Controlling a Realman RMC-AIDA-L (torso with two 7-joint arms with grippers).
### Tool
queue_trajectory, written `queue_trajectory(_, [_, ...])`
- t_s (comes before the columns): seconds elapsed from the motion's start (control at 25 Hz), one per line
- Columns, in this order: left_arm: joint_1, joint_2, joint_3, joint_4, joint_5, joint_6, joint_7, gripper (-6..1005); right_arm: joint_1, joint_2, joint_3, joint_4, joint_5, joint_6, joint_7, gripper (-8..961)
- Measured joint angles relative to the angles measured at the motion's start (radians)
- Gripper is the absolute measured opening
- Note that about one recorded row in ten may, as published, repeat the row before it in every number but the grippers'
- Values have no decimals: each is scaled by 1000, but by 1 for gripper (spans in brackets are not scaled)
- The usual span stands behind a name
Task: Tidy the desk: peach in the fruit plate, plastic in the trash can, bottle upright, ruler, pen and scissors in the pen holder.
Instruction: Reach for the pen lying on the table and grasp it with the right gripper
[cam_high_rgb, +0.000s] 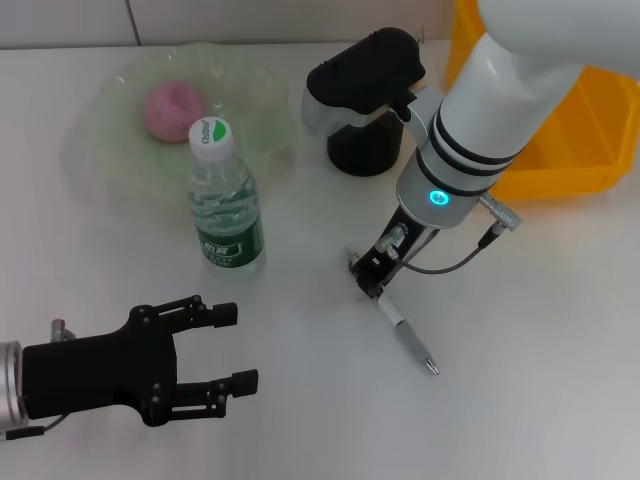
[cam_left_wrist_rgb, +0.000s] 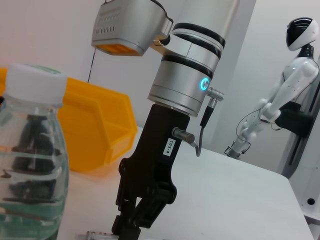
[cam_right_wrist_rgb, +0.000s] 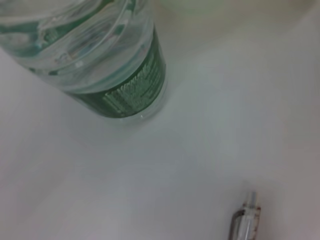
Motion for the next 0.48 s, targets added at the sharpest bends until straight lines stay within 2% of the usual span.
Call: queue_trajectory(0.48, [-4,0,0,0,0,0,0,833,-9,0,-2,-14,-3,-2,-1,94])
